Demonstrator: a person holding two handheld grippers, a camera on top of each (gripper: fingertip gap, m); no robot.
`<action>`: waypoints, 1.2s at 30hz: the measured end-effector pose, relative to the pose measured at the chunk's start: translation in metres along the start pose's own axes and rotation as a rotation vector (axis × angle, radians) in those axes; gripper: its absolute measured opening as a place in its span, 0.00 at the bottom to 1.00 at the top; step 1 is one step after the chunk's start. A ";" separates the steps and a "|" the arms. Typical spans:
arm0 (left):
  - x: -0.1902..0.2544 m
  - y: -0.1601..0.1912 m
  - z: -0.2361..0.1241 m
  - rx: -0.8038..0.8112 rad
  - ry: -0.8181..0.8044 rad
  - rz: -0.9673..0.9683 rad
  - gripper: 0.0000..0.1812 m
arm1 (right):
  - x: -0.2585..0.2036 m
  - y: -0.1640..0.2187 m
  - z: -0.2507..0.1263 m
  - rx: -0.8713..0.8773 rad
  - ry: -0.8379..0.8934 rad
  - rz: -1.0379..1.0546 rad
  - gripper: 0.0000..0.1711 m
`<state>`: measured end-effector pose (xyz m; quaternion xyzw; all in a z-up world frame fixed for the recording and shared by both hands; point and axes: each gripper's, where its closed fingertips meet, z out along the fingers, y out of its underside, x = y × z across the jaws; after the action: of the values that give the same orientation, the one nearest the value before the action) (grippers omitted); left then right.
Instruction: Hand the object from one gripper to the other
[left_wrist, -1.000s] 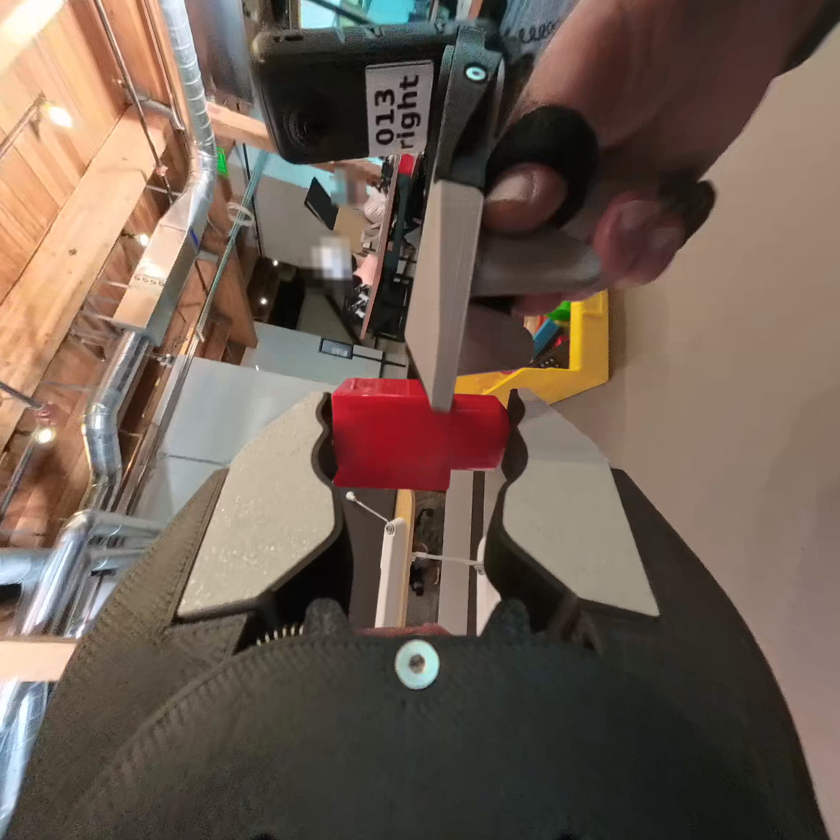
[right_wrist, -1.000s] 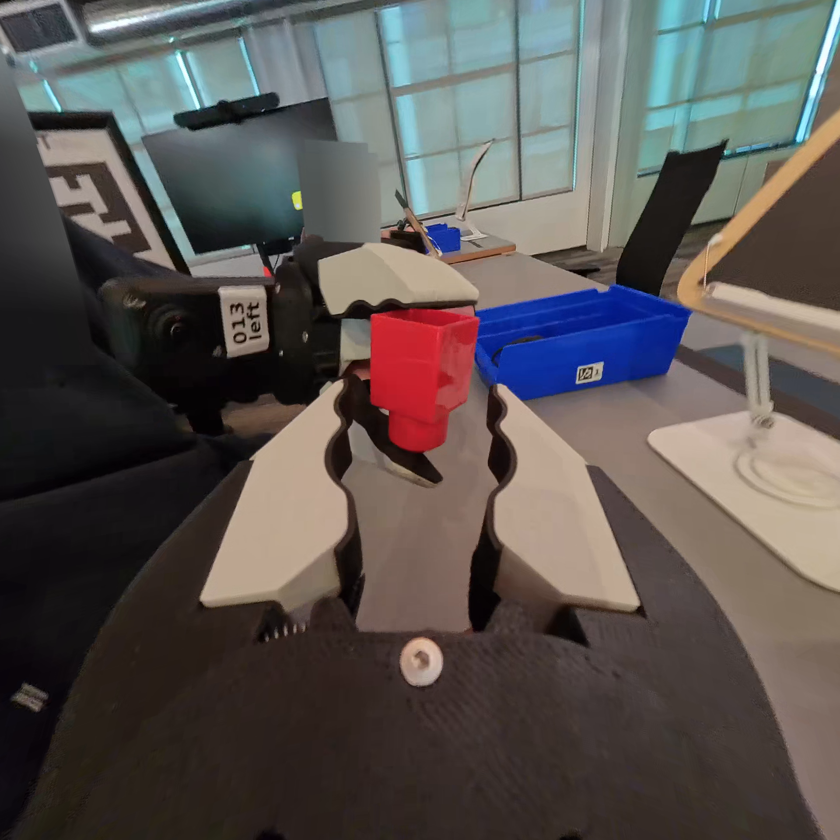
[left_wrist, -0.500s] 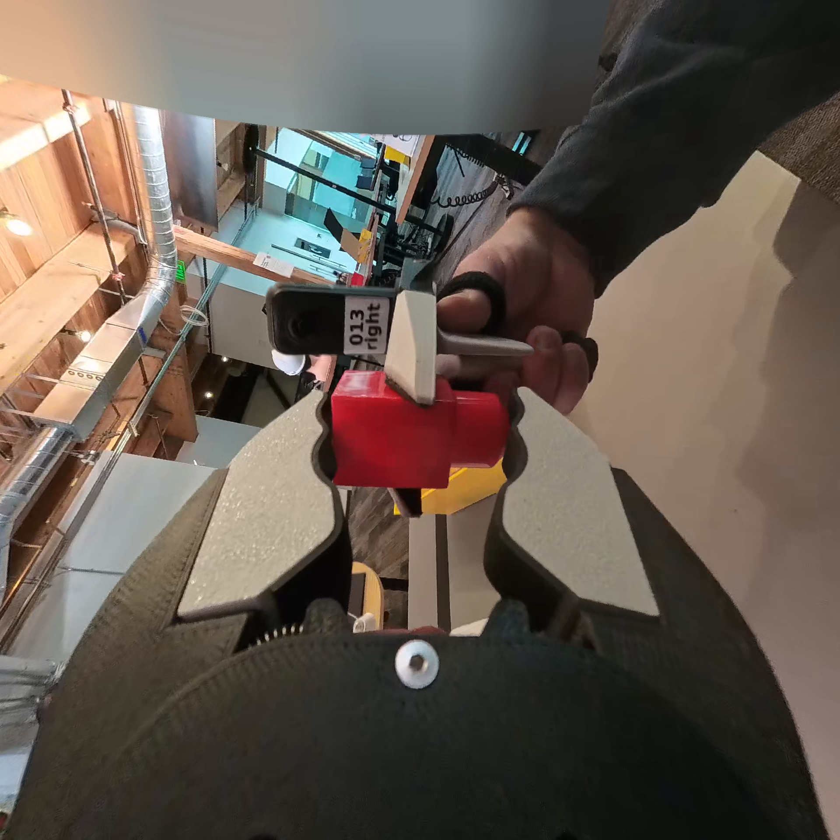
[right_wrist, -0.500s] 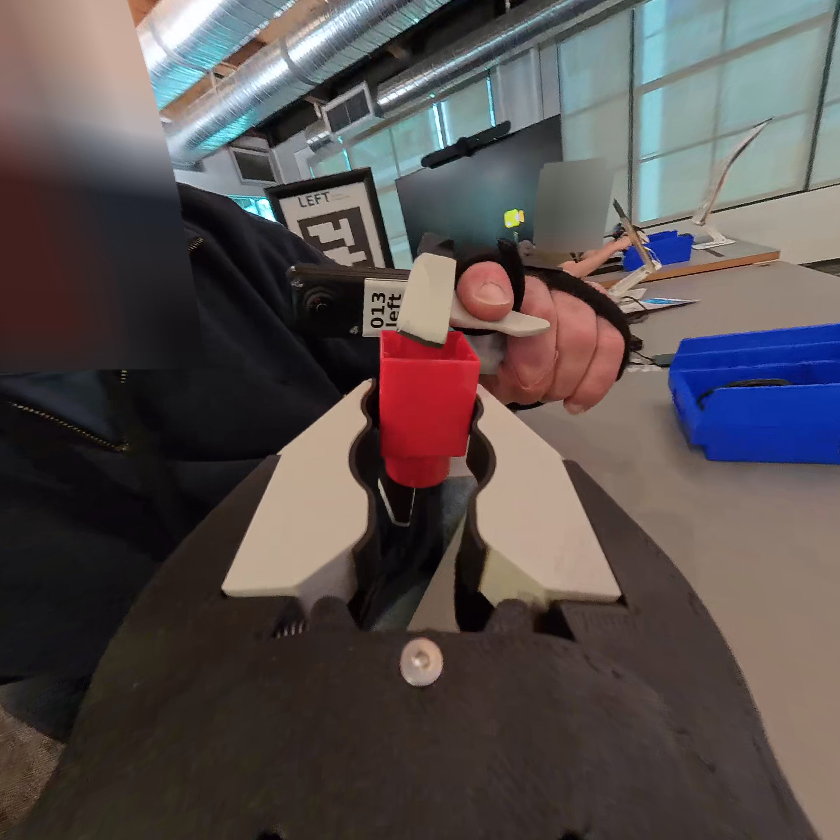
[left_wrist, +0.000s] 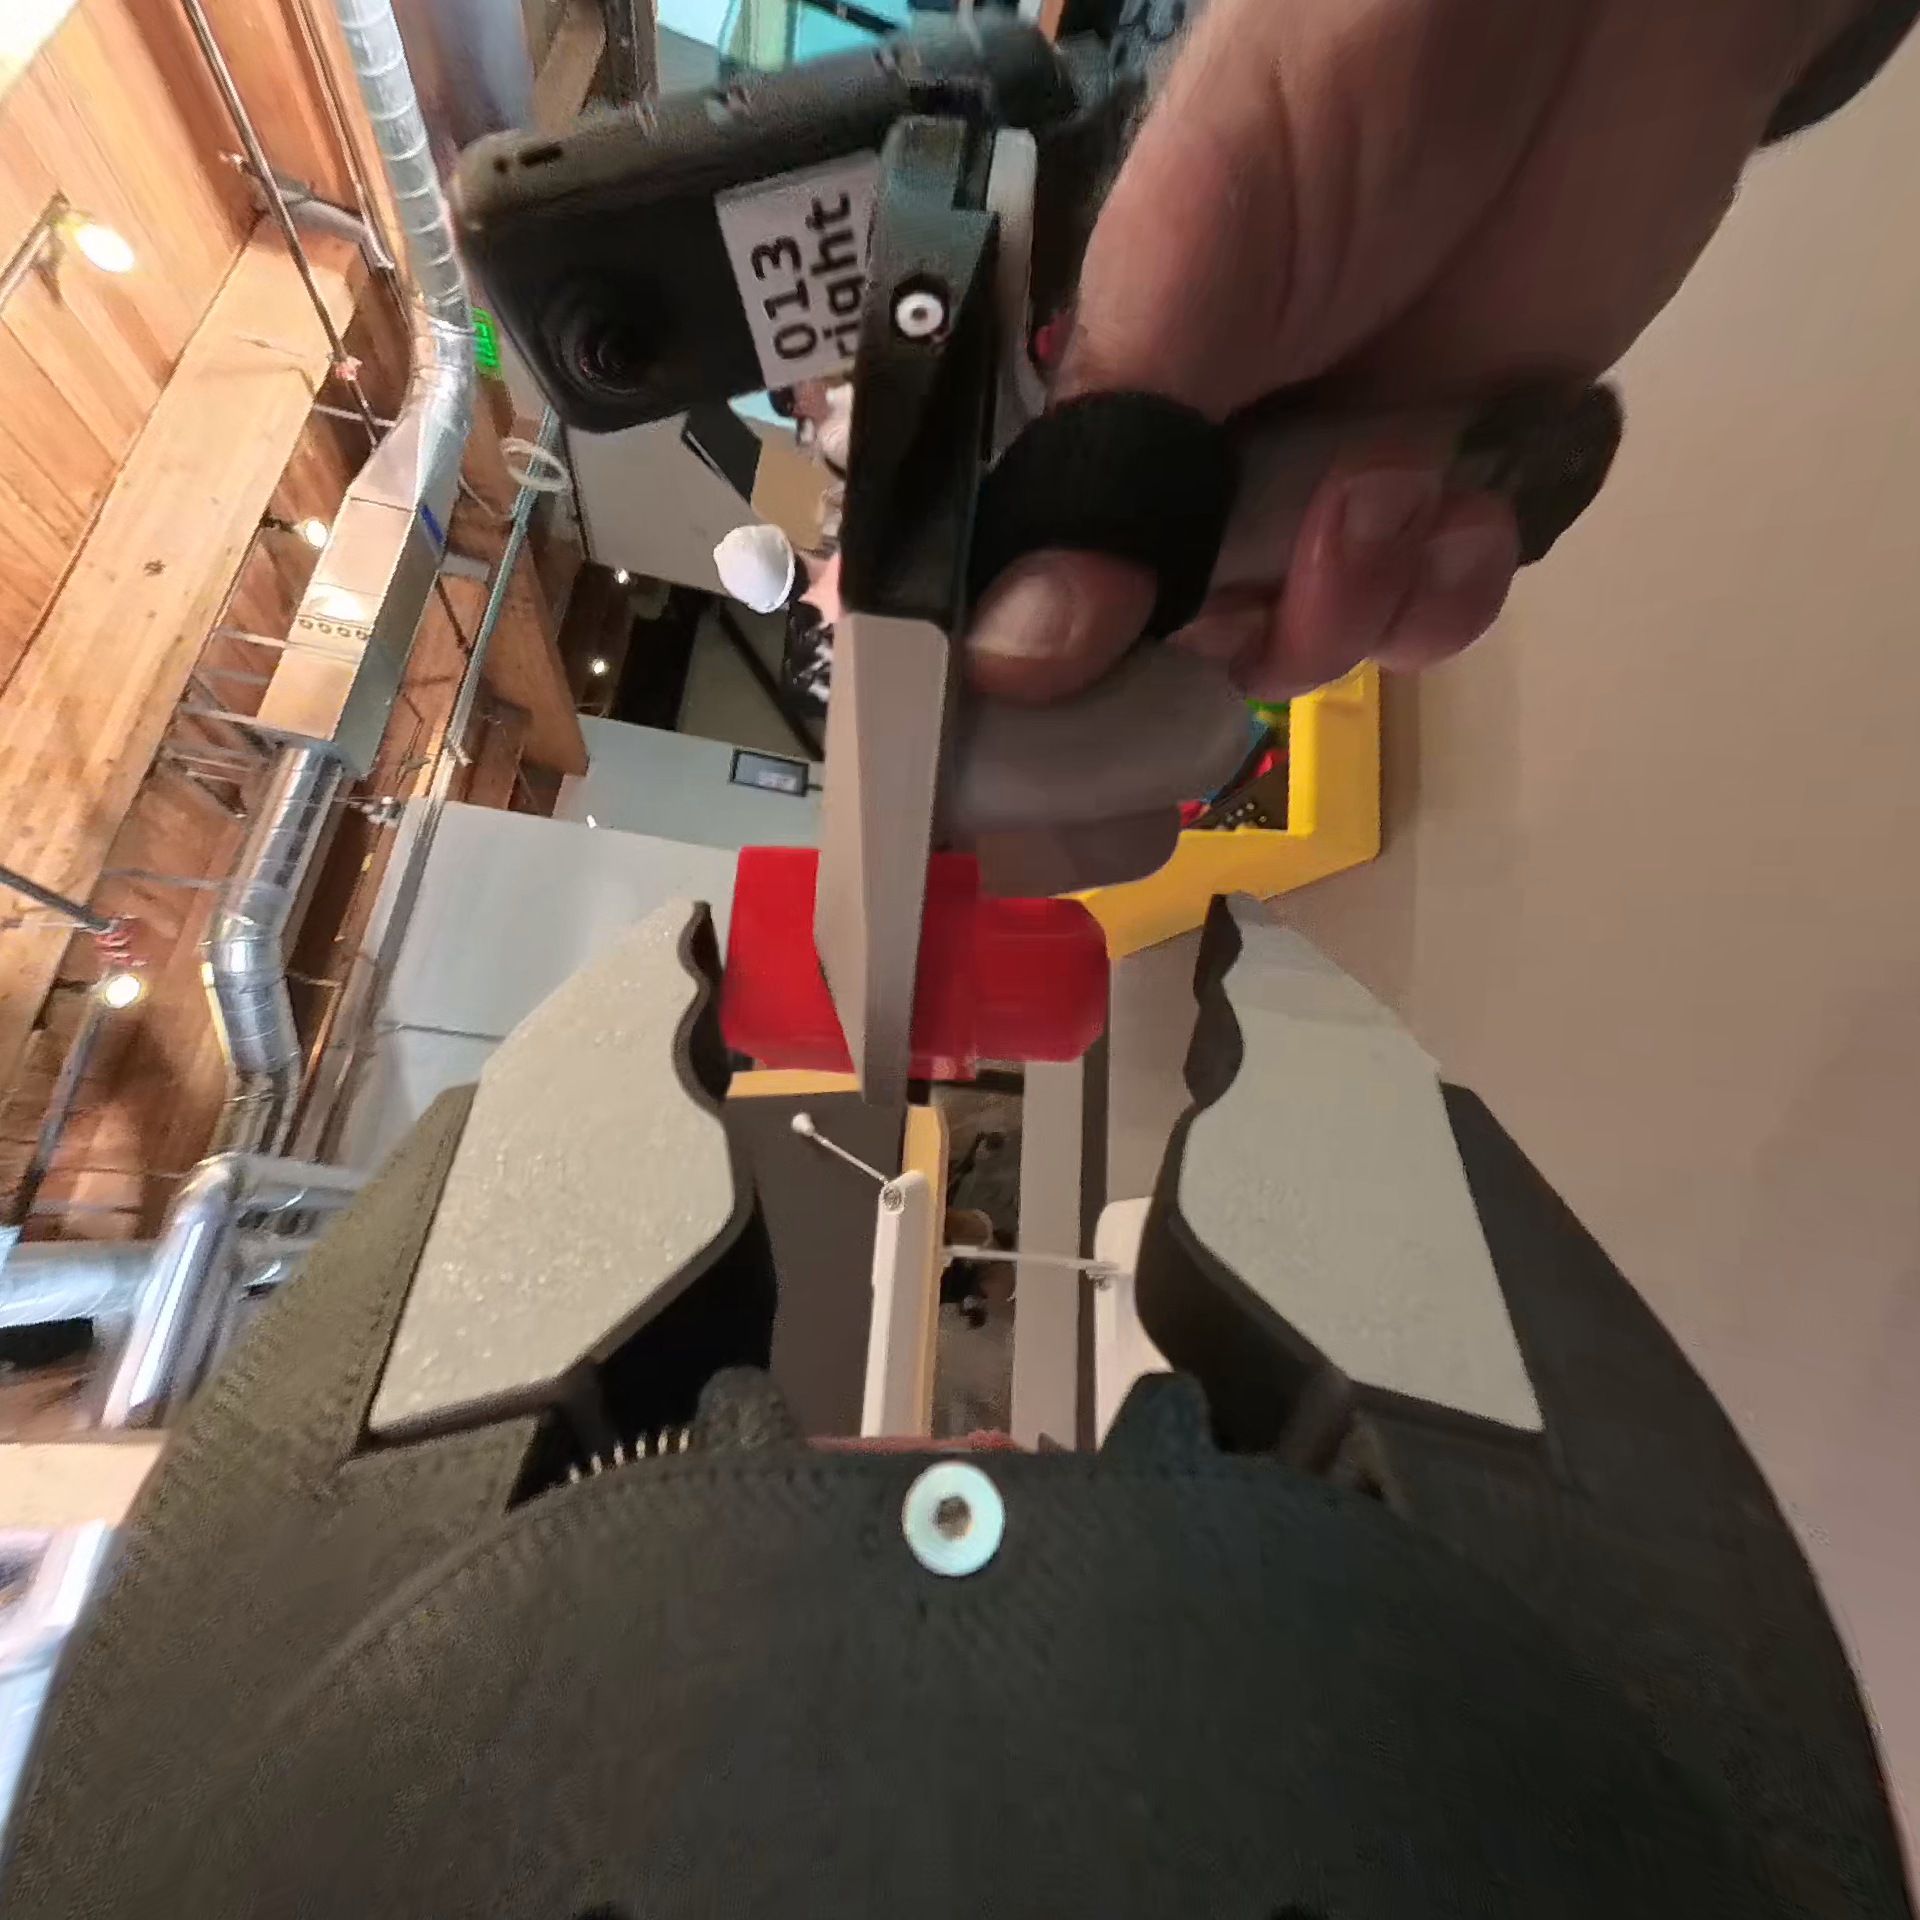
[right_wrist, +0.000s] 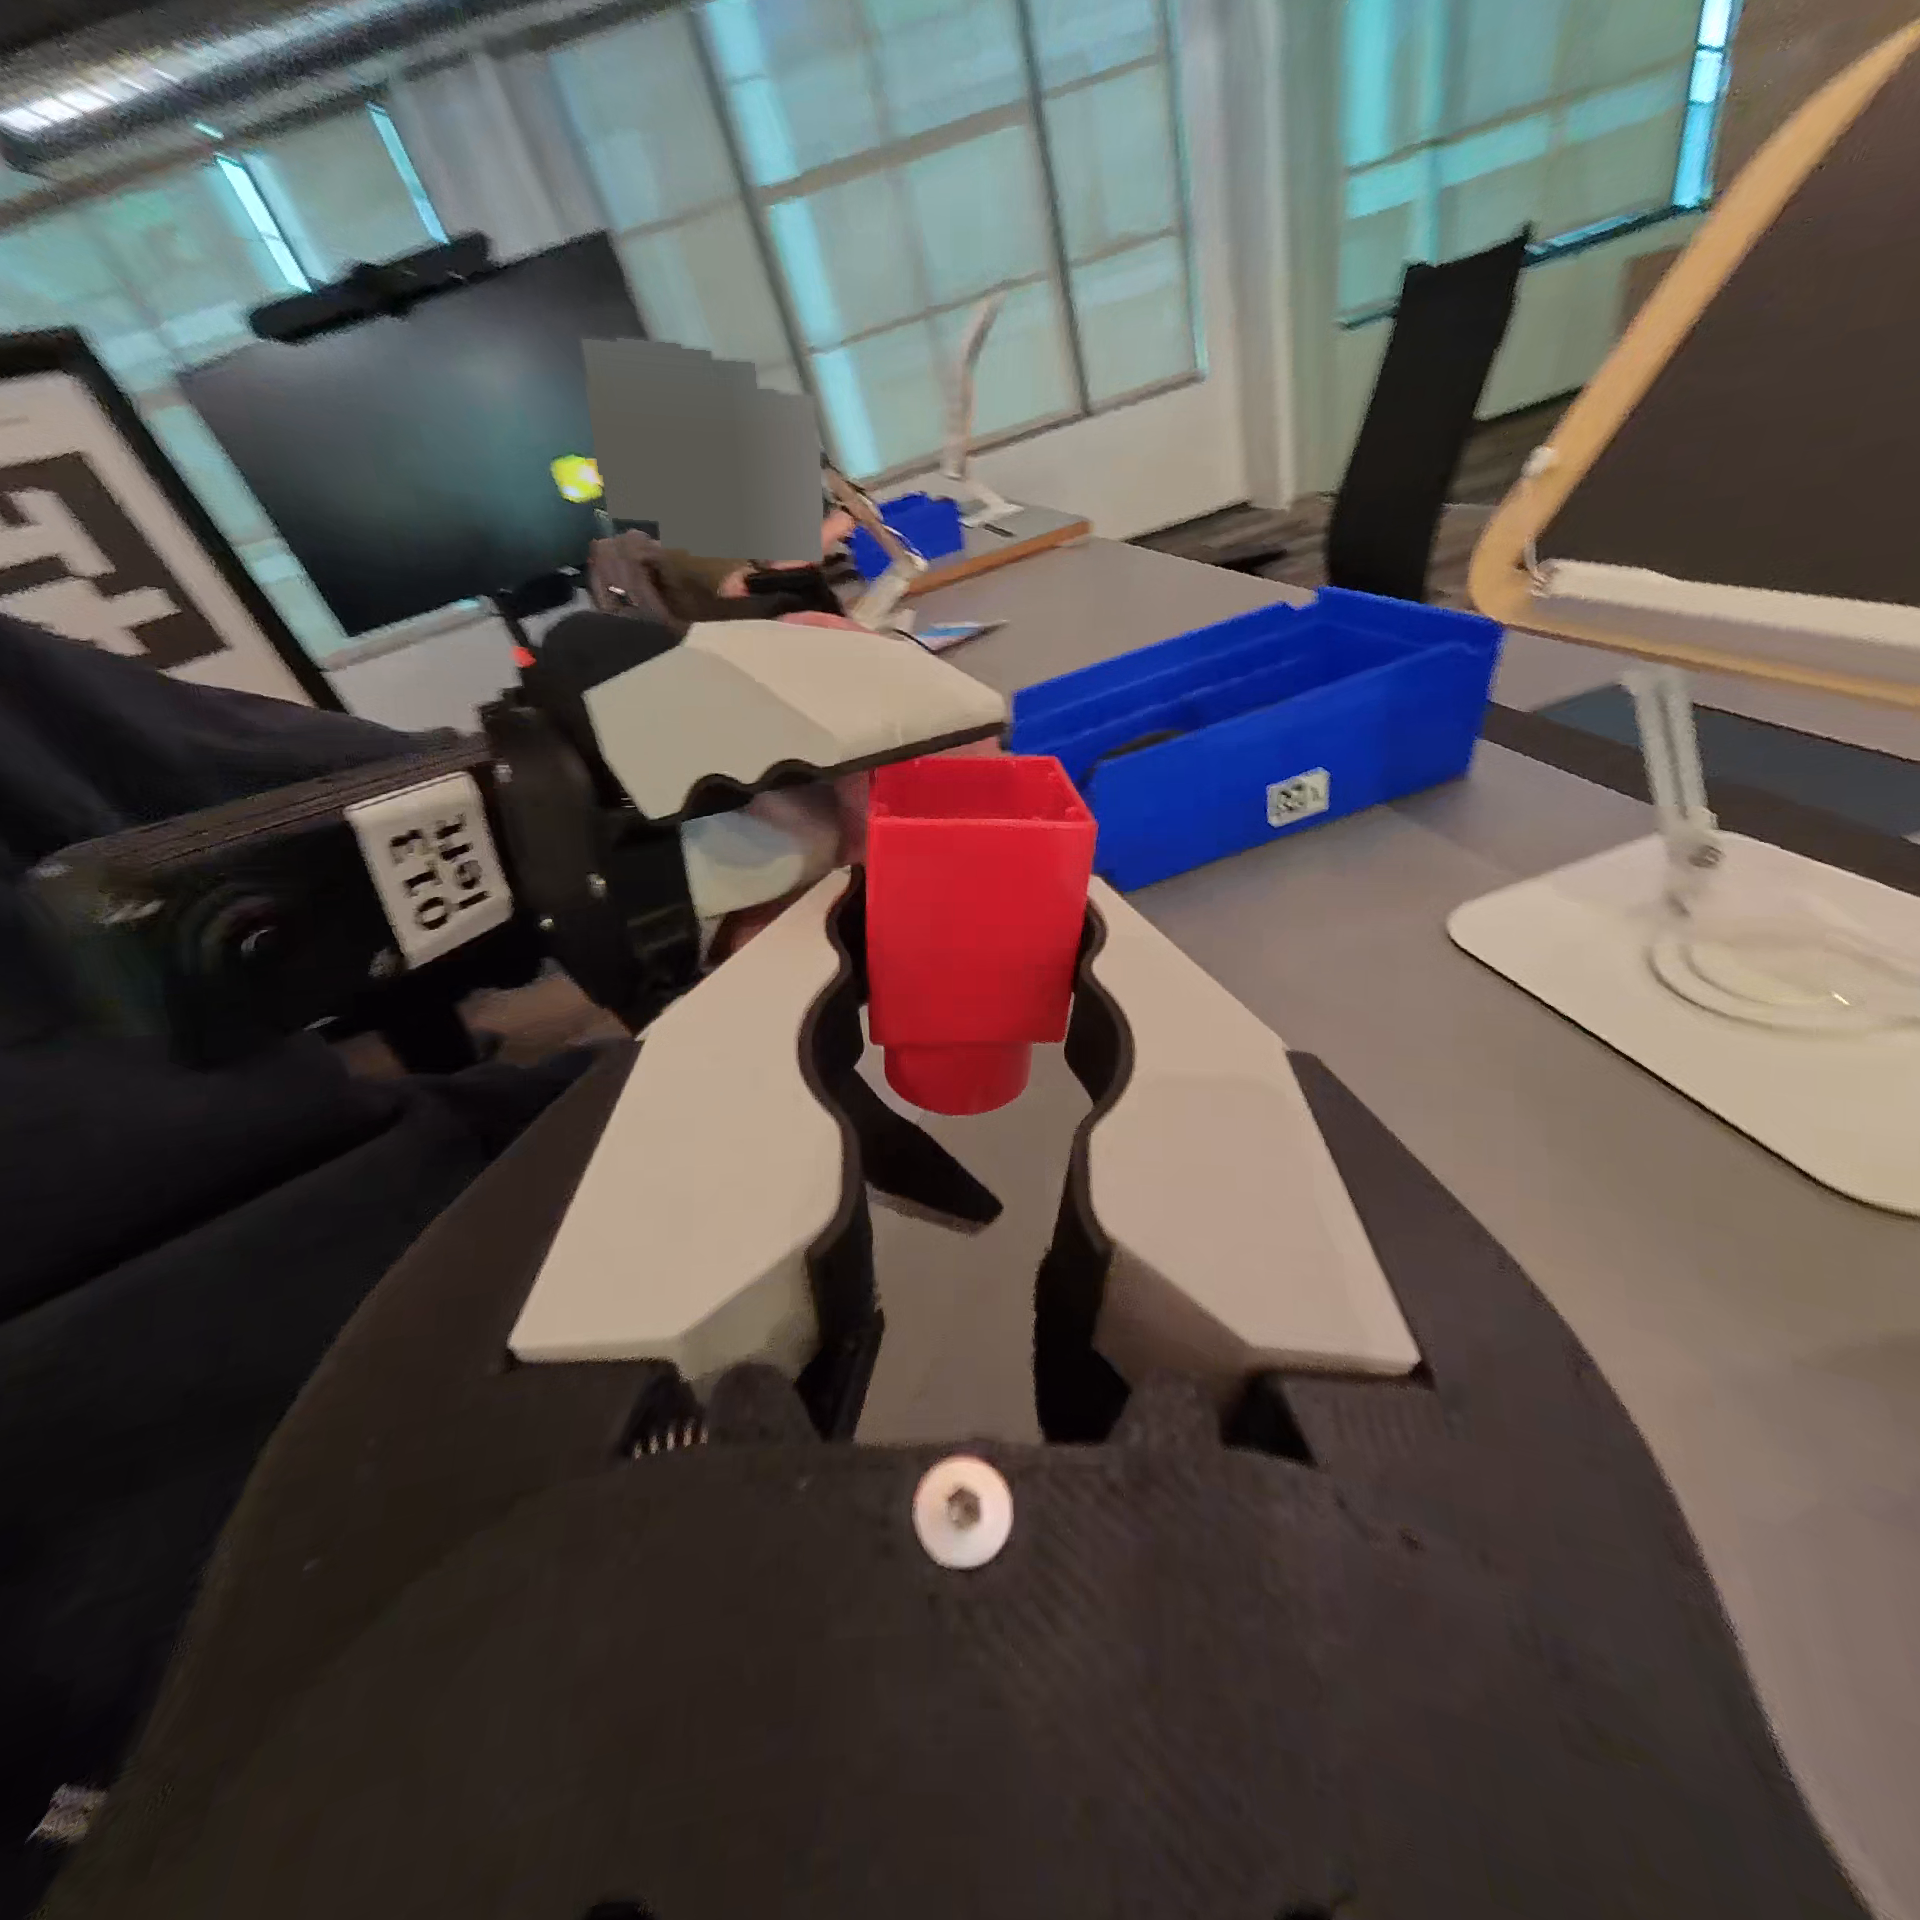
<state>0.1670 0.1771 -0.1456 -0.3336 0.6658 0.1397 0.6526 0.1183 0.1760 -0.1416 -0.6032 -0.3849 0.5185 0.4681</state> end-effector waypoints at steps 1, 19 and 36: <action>0.000 0.001 0.001 -0.014 -0.009 0.017 0.46 | 0.003 0.004 0.001 -0.017 0.042 -0.008 0.20; -0.001 -0.001 -0.006 0.083 0.040 -0.160 0.41 | -0.019 0.007 -0.012 -0.037 -0.223 0.033 0.29; -0.010 -0.007 -0.009 0.172 0.043 -0.171 0.41 | -0.028 0.018 -0.006 -0.022 -0.359 0.138 0.15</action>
<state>0.1636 0.1695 -0.1330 -0.3350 0.6583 0.0189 0.6739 0.1187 0.1440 -0.1512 -0.5312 -0.4257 0.6443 0.3485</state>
